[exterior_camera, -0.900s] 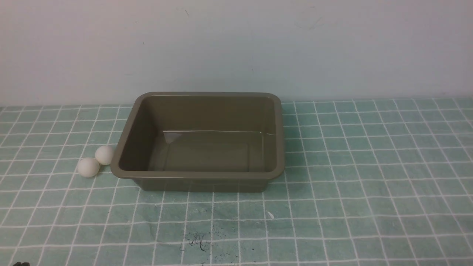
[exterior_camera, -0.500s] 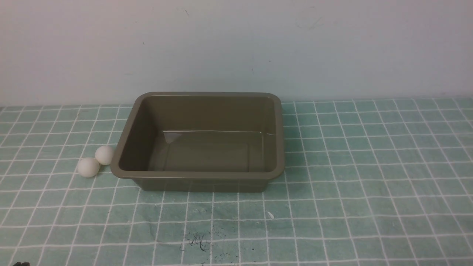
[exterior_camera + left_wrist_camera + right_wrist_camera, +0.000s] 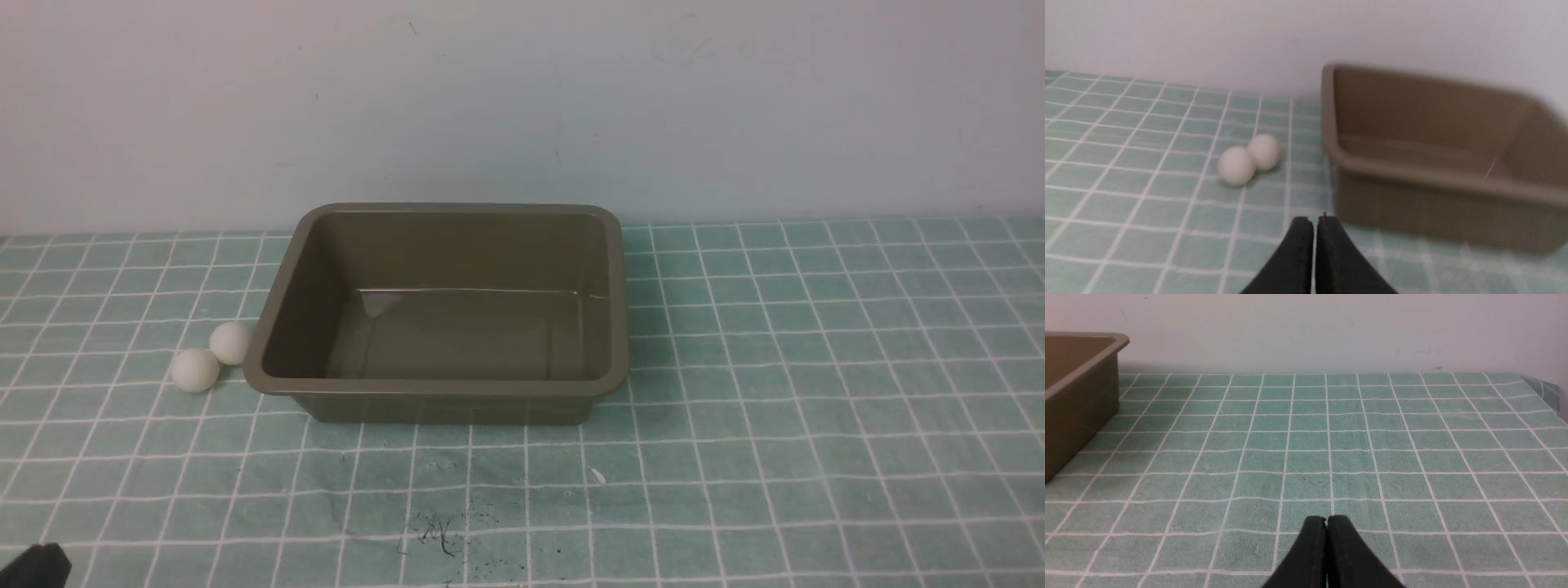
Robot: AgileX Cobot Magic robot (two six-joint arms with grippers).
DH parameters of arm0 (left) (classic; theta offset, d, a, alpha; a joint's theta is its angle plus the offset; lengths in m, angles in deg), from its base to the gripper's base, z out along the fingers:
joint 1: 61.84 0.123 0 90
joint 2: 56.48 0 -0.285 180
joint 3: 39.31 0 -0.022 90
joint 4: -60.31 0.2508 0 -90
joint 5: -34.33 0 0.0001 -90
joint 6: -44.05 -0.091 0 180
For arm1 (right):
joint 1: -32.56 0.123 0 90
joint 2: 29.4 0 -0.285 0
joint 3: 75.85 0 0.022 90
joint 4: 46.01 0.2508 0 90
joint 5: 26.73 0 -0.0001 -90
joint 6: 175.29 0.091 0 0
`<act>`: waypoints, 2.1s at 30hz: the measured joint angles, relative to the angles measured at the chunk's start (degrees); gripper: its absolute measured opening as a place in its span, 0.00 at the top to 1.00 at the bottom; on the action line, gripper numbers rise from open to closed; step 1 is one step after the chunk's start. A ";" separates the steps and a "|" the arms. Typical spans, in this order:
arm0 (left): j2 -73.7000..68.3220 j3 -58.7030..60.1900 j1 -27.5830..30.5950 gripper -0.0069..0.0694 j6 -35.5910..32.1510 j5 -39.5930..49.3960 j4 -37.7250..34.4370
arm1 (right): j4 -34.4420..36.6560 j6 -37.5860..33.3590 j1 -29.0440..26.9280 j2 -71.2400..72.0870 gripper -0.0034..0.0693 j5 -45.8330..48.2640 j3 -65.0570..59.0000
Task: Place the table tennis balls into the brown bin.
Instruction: 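Reach for and grasp a ping pong ball on the table beside the basket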
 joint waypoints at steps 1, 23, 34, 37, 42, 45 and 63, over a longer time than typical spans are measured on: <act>0.00 0.00 0.00 0.92 0.40 -0.57 -1.52 | 0.00 0.00 0.00 0.00 0.97 0.00 0.00; -69.27 -48.56 1.50 0.92 -13.98 32.34 -4.06 | 0.00 0.04 -0.40 0.00 0.97 0.00 0.00; -89.85 -64.65 12.53 0.91 -17.42 33.42 -3.95 | 0.00 0.04 -0.40 0.00 0.97 0.00 0.00; -93.94 -66.81 12.59 0.90 -23.63 33.02 -3.95 | 0.00 0.04 -0.40 0.00 0.97 0.00 0.00; -99.25 -68.43 12.59 0.69 -29.02 25.92 -4.08 | 0.00 0.04 -0.40 0.00 0.97 0.00 0.00; -101.22 -68.55 12.59 0.56 -29.21 21.04 -4.13 | 0.00 0.04 -0.40 0.00 0.97 0.00 0.00; -111.77 -68.82 12.59 0.16 -29.78 12.17 -7.97 | 0.00 0.04 -0.40 0.00 0.97 0.00 0.00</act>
